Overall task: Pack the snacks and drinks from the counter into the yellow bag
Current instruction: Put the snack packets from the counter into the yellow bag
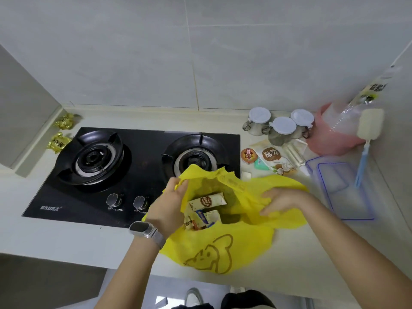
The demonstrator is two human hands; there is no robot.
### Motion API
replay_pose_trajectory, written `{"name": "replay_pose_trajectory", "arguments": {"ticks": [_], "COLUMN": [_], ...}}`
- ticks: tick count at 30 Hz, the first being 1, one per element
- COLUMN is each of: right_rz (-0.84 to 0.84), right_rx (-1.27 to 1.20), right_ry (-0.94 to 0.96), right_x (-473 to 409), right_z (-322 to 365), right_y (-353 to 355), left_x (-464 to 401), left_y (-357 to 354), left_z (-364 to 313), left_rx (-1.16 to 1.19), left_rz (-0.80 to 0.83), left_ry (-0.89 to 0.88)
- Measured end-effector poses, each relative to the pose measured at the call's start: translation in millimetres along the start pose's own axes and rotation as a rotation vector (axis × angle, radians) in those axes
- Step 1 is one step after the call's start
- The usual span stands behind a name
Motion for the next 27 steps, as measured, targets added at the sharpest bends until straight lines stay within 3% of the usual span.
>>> {"name": "replay_pose_trajectory", "arguments": {"ticks": [2, 3, 6, 8, 9, 13, 16, 20, 24, 27], "right_rz": [0.056, -0.011, -0.461, -0.808, -0.890, -0.788, -0.706, -0.913, -1.002, -1.123], "right_rx": [-0.417, -0.614, -1.059, -0.973, -0.844, -0.367, -0.233, -0.062, -0.087, -0.344], "right_ry": [0.074, 0.127, 0.213, 0.172, 0.143, -0.049, -0.128, -0.069, 0.011, 0.023], "right_x": [14, 12, -6, -24, -34, -83, -107, -106, -89, -56], "right_z": [8, 10, -6, -21, -25, -41, -59, -66, -66, -59], "right_y": [25, 42, 90, 105, 107, 88, 70, 71, 82, 90], "left_x": [8, 11, 19, 25, 27, 39, 44, 46, 45, 45], "left_y": [-10, -13, -19, -20, -20, -23, -27, -29, -31, -29], "left_z": [3, 3, 4, 2, 0, -6, -8, -9, -9, -10], "left_rx": [-0.058, -0.103, -0.176, -0.163, -0.159, -0.164, -0.148, -0.120, -0.084, -0.034], "left_rz": [0.084, 0.095, 0.094, 0.089, 0.081, 0.032, 0.006, -0.017, -0.084, -0.183], "left_ry": [0.012, 0.012, 0.041, 0.064, 0.068, 0.065, 0.044, 0.027, 0.042, 0.044]}}
Point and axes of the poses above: each hand's wrist, its own x-axis away from the middle knuckle, its own y-axis out of the back of the hand, z = x × y, the point moved 7 cm from there along -x, towards the middle knuckle, and after that the axes turned 7 degrees about -y, right-handed, at the moved point
